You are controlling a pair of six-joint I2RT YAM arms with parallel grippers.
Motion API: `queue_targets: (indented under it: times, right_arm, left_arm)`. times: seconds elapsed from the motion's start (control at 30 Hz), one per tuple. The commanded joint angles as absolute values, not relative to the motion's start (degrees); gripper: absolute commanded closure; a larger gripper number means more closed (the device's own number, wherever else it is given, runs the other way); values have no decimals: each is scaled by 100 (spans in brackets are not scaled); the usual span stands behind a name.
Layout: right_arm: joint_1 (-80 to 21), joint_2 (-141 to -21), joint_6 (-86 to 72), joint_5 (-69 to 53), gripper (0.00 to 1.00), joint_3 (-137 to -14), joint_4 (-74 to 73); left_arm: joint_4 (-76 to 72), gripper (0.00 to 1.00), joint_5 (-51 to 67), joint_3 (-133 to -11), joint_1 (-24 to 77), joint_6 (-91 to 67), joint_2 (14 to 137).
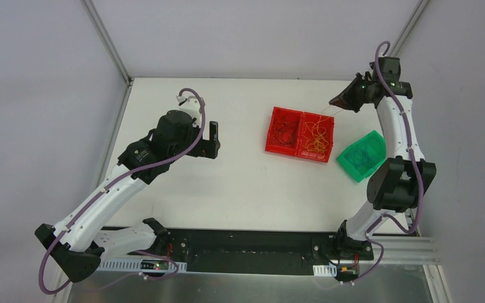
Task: Untangle the cables
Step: Place the cable in the bin.
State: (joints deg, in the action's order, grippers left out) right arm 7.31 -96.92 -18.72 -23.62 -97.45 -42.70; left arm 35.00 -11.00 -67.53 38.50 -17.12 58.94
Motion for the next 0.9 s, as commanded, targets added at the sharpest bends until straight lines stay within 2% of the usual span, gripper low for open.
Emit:
queue_targets:
  times: [0.0,0.7,0.87]
  right_arm:
    - [483,-9568,-1716,-2162,100,-9769,-3946]
    - [13,-9600,-1597,-1792,100,-8063,-3481]
    - [90,-9963,-1714,-1283,100,-8309,-3744]
  left_arm:
    - [3484,3,-1281,-6733,3814,-1635,5795]
    - [3498,3,-1258,-6772,3814,-1580,5833]
    - [3498,3,-1258,-6749,3814,-1573,5764]
